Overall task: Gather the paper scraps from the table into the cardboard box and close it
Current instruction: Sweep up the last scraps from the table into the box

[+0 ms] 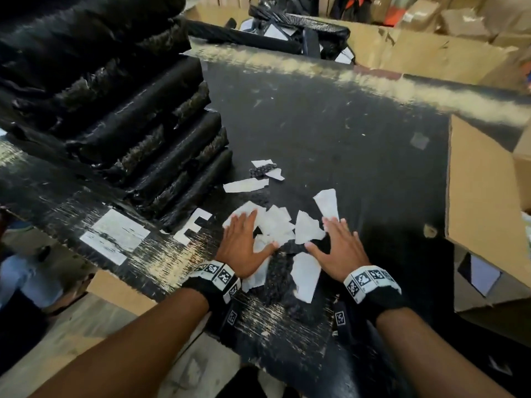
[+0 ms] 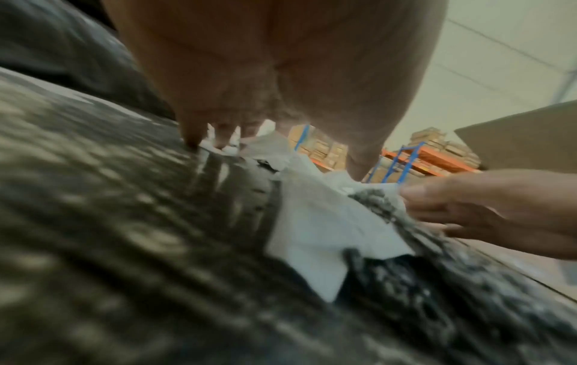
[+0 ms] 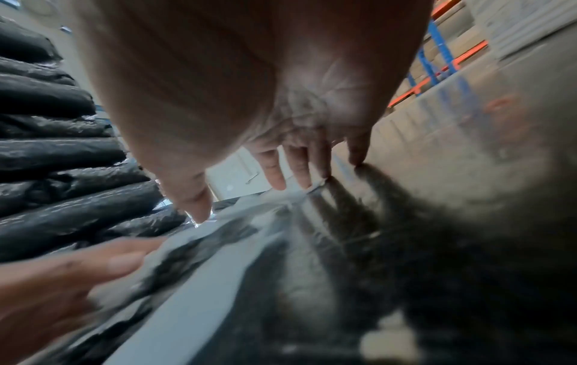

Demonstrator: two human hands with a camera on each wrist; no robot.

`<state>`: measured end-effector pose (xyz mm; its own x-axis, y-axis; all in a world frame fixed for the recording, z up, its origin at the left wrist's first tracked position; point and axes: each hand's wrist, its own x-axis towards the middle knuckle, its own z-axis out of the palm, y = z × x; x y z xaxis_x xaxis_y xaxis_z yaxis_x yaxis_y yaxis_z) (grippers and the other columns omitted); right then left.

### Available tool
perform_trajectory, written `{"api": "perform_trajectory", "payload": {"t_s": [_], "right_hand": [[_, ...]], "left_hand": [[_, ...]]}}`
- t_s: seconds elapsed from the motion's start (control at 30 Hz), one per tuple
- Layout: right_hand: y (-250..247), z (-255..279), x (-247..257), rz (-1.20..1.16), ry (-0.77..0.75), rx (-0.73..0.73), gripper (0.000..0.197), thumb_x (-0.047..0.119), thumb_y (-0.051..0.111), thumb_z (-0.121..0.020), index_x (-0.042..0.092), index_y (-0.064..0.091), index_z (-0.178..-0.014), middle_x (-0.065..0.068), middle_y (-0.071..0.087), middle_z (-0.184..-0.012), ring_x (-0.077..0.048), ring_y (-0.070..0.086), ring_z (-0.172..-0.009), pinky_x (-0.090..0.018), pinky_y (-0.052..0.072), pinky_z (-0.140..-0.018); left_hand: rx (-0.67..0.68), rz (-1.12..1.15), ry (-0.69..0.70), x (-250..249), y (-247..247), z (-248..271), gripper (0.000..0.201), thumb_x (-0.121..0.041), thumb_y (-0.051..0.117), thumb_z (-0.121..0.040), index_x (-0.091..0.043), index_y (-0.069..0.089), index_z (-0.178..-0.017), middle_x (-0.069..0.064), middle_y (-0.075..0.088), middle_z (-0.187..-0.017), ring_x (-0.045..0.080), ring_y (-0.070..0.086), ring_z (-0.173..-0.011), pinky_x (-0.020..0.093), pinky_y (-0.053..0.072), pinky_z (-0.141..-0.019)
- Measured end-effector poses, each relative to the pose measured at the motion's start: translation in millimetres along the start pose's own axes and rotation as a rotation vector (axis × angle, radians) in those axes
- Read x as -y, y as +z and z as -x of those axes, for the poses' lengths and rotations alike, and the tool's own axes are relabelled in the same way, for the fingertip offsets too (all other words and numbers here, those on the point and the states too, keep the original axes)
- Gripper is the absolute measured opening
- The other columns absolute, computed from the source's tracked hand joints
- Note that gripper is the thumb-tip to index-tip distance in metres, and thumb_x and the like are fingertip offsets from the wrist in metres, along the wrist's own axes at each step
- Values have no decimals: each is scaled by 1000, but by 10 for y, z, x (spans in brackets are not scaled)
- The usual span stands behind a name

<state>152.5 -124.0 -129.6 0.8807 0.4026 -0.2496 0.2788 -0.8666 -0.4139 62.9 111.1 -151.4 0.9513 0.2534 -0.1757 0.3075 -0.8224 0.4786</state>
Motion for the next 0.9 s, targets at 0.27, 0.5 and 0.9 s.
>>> {"api": "perform_trajectory", "payload": {"t_s": [0.27,0.5,0.9], "right_hand": [[-174,324,149,-255,-91,-180,65,54,51,-82,33,40,-143,14,42,-147,-10,40,-138,-42,39,-114],[-86,775,231,126,-191,119,122,78,67,-62,53,-13,-151,10,-25,-164,-21,-25,-151,-45,1,-124],[165,502,414,98,-67,146,77,13,48,-93,44,16,-156,1,-13,-167,-29,-15,-153,-53,6,-124]], "left_hand": [[-164,127,316,-40,-423,-408,72,-55,54,-80,-24,44,-144,1,45,-134,24,50,-126,43,46,-106],[-106,-44,189,170,-694,-1456,72,-48,69,-88,-28,42,-152,17,19,-165,40,17,-153,52,21,-124],[376,99,541,-219,-253,-971,69,-61,42,-93,-29,40,-154,-2,29,-164,25,12,-157,59,19,-123]]}}
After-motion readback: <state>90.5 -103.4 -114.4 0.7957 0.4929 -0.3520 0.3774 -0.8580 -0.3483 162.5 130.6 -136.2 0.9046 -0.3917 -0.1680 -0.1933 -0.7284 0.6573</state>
